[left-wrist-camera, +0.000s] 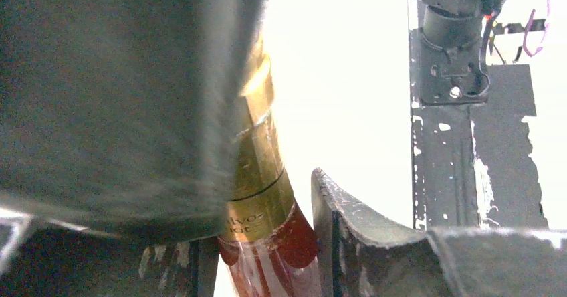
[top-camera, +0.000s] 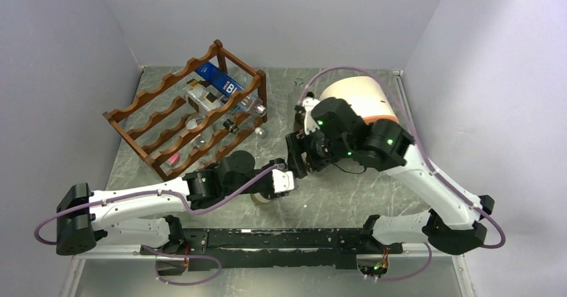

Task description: Take the wine bottle off the wine rack

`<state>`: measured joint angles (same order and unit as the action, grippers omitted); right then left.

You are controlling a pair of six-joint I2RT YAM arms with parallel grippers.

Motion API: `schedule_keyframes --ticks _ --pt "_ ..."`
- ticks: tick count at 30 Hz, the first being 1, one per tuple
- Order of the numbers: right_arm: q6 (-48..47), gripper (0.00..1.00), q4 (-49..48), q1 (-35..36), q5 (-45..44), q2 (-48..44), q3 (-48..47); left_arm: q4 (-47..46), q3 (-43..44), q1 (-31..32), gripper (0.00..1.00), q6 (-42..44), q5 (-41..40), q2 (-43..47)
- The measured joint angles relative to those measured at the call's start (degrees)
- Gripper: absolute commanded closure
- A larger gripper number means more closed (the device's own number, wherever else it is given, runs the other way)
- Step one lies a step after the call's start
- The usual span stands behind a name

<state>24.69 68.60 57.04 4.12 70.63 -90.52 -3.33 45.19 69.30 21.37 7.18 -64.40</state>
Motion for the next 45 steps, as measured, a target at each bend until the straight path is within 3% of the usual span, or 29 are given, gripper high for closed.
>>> schedule_keyframes --ticks 7,15,21,32,45 --pt "1.14 0.00 -3.85 0.31 -8.31 -4.68 -9.70 -3.21 -1.55 -0.20 0.93 -2.97 -2.34 0.59" --pt "0.35 0.00 -13.86 0.35 -18.75 -14.12 -9.73 -8.94 -3.39 -2.25 0.93 -10.56 -9.97 0.63" --pt "-1.01 0.00 -16.79 0.35 -22.69 -16.33 -6.47 -11.91 -2.64 -4.22 0.93 -15.39 -11.76 -2.03" --pt "-2.05 0.00 -20.35 0.37 -24.96 -19.39 -2.16 -14.27 6.14 -4.22 0.93 -18.23 -6.60 -12.72" --pt "-2.01 0.00 -22.45 0.42 -26.01 -24.59 0.24 -23.50 13.55 -4.24 0.92 -18.18 0.57 -25.11"
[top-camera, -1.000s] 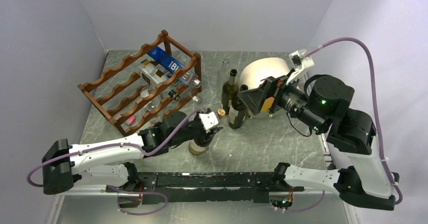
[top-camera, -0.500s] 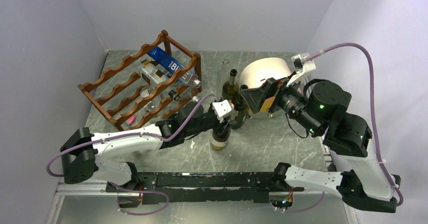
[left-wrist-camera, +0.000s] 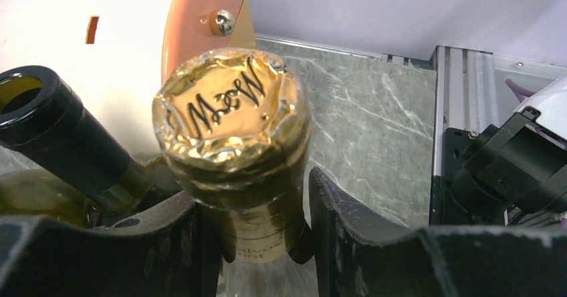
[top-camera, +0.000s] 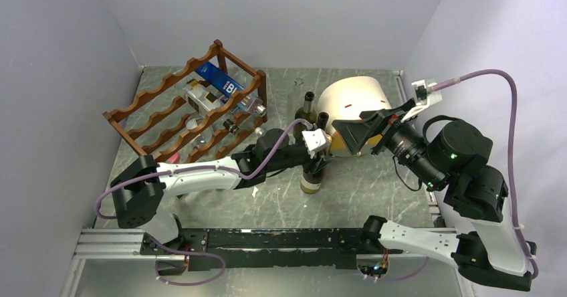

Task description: Take the wine bottle off the wine rack

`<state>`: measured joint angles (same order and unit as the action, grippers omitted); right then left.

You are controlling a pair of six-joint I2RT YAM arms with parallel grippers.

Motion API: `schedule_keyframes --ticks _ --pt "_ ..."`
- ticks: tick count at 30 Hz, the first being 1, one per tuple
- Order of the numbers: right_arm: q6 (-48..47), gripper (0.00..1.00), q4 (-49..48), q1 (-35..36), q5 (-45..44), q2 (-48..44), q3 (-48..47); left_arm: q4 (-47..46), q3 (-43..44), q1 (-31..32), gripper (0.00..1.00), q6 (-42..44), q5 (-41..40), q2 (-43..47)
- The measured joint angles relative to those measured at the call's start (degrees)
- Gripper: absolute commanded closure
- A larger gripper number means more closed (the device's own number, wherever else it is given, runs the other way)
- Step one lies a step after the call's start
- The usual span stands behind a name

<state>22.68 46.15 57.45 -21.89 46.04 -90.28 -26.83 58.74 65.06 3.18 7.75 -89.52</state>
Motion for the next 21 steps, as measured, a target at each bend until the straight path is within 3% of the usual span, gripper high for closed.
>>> schedule_keyframes --ticks 4,11,12,13,21 --pt "0.15 0.00 -0.09 0.00 0.02 -0.26 0.39 -0.17 0.31 0.00 0.57 0.00 0.76 -0.39" --pt "0.90 0.00 0.15 0.00 0.07 -1.46 1.51 -4.31 0.00 0.09 0.37 -0.76 2.08 0.57" --pt "1.07 0.00 0.33 0.00 0.07 -1.51 1.51 -4.94 -0.02 0.07 0.24 -0.90 2.19 1.18" --pt "1.11 0.00 0.46 0.00 0.09 -1.55 1.51 -5.46 -0.02 0.04 0.17 -1.09 2.40 1.99" --pt "1.95 0.00 0.61 0.00 0.48 -1.84 2.23 -5.49 1.31 0.31 0.07 -1.11 3.65 5.84"
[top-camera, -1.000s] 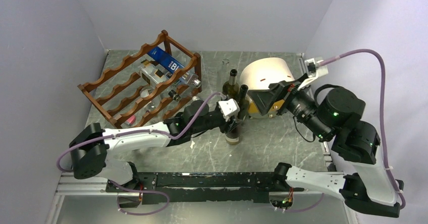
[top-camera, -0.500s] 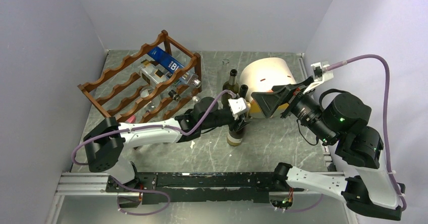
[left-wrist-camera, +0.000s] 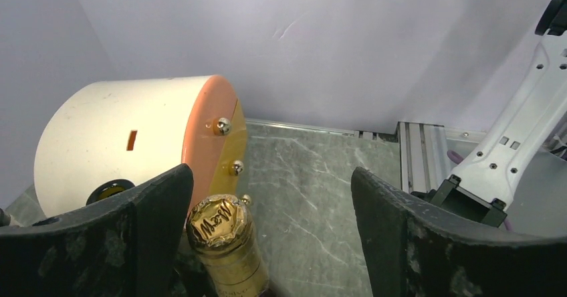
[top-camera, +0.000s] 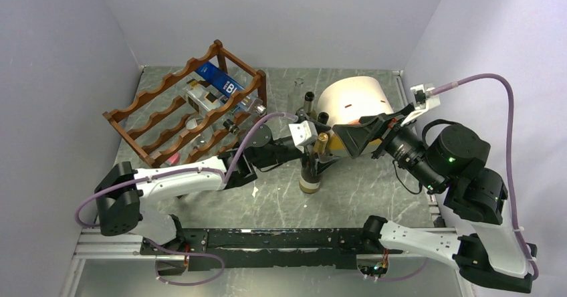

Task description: Take the wine bottle off the wine rack

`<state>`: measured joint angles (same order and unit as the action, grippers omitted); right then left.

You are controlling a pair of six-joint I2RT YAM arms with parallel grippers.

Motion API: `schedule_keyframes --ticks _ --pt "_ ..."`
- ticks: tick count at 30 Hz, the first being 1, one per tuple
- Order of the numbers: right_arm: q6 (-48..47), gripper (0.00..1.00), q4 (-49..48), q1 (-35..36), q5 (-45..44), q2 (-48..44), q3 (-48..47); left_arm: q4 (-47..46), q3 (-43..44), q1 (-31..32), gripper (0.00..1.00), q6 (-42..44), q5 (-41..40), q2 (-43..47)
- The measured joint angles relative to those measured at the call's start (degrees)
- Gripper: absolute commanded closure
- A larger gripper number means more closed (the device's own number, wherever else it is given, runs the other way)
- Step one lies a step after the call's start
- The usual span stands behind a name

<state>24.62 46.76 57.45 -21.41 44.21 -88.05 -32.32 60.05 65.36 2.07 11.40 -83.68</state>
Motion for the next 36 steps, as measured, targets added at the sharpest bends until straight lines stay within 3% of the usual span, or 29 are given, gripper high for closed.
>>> schedule_keyframes --ticks 4,14,24,27,31,36 --pt "0.20 0.00 0.04 0.00 0.68 0.87 0.04 2.34 0.00 -0.02 0.00 -0.26 0.74 1.70" --pt "-0.31 0.00 -1.18 0.00 2.14 3.56 0.15 13.55 0.00 0.00 0.01 -0.31 2.25 12.74" --pt "-2.19 0.00 -2.36 0.00 1.86 5.64 -1.14 36.28 0.33 -1.49 0.01 -1.29 -9.09 25.55" --pt "-3.02 0.00 -2.80 0.00 1.18 6.49 -2.14 41.03 0.33 -5.22 0.01 -2.56 -12.92 28.35" --pt "-3.39 0.00 -2.78 0.00 0.90 7.67 -2.27 46.05 0.57 -15.19 0.01 -4.94 -16.20 30.56" --pt "-3.74 0.00 -2.84 0.00 0.92 9.16 -2.25 51.04 5.27 -24.98 0.01 -5.90 -16.57 28.20"
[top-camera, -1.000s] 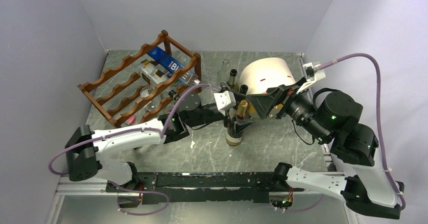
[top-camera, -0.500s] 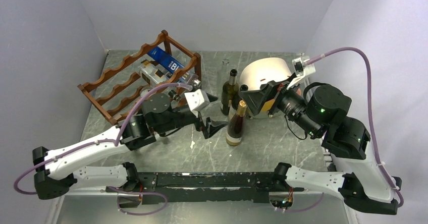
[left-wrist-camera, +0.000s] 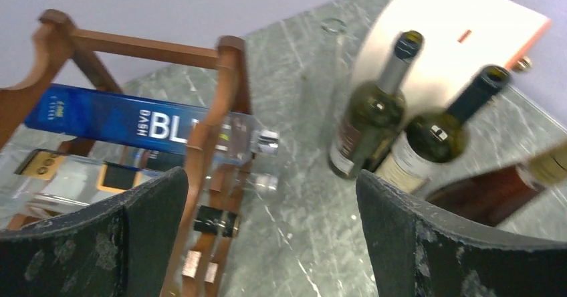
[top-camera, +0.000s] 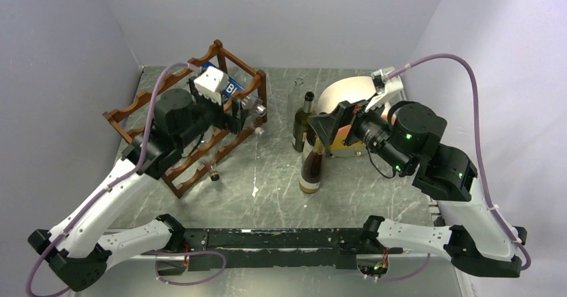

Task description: Take the wine bottle off the wine rack

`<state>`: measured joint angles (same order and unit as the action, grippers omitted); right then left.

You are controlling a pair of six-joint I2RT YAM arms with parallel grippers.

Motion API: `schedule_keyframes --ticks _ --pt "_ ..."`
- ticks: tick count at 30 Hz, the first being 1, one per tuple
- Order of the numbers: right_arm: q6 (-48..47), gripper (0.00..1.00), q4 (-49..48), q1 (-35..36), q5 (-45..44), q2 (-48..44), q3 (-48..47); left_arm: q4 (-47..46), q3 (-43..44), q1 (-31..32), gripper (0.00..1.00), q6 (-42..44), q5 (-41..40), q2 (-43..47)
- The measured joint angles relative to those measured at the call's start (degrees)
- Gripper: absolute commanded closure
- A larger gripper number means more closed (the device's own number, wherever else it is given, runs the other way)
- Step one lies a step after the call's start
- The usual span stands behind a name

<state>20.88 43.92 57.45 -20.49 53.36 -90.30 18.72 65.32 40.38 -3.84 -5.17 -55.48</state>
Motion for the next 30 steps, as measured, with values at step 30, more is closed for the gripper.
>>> schedule_keyframes --ticks 30 --pt "-9.11 0.00 -8.74 10.91 3.52 37.40 -4.76 -16.15 -10.23 -34.18 0.01 -3.02 5.05 0.17"
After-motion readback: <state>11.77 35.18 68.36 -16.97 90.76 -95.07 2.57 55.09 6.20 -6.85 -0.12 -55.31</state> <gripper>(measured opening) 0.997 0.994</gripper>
